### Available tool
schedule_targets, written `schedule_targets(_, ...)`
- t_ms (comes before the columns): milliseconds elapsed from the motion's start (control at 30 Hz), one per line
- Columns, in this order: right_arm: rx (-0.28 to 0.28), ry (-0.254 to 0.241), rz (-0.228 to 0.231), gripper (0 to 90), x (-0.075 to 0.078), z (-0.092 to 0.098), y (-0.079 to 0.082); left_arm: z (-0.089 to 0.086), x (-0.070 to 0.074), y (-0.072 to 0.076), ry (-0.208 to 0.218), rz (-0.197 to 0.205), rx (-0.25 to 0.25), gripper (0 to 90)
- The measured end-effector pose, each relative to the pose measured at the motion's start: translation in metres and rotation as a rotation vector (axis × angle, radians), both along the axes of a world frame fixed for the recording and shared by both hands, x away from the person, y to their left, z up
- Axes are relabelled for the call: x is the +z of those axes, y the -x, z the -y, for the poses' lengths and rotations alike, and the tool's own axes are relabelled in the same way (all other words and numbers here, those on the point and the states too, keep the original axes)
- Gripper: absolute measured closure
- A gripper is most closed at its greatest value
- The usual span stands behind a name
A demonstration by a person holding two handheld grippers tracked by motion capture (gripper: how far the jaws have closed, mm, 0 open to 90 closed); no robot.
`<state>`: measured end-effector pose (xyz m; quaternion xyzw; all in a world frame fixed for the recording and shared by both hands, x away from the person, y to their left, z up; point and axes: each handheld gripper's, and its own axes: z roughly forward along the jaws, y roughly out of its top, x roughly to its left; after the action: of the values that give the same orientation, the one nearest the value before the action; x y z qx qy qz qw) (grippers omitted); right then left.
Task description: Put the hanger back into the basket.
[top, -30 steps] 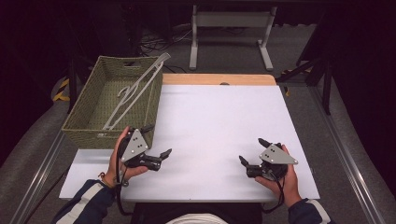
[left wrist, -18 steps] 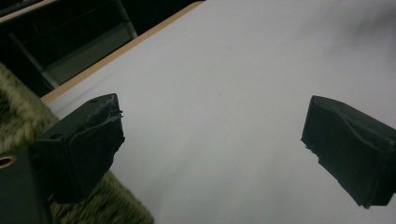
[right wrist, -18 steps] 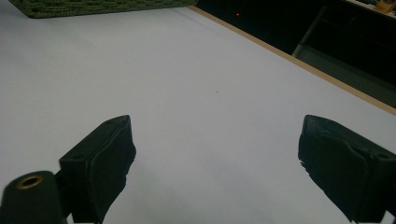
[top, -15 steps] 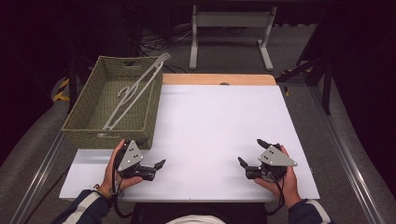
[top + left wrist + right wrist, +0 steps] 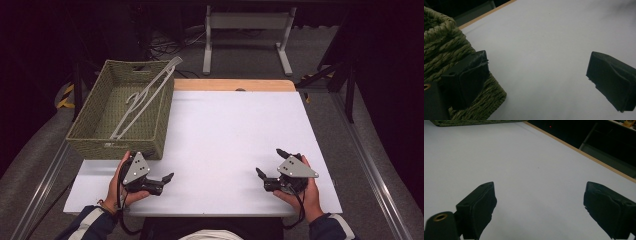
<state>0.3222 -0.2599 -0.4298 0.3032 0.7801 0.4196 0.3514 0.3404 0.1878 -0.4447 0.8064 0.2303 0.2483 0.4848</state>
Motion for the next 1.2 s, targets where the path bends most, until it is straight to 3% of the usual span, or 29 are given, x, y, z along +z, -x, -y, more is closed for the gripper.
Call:
schedule_targets(433, -0.003, 0.002, -0.01, 11.3, 0.0, -0.0041, -0.0001, -0.0035, 0.0007, 0.0005, 0.012, -0.001, 0.004, 5.1)
schedule_targets(1200, 0.024, 0.031, -0.024, 11.8, -0.0037, -0.0054, -0.0011, -0.0011, -0.0007, -0.0027, -0.015, -0.022, -0.004, 5.2)
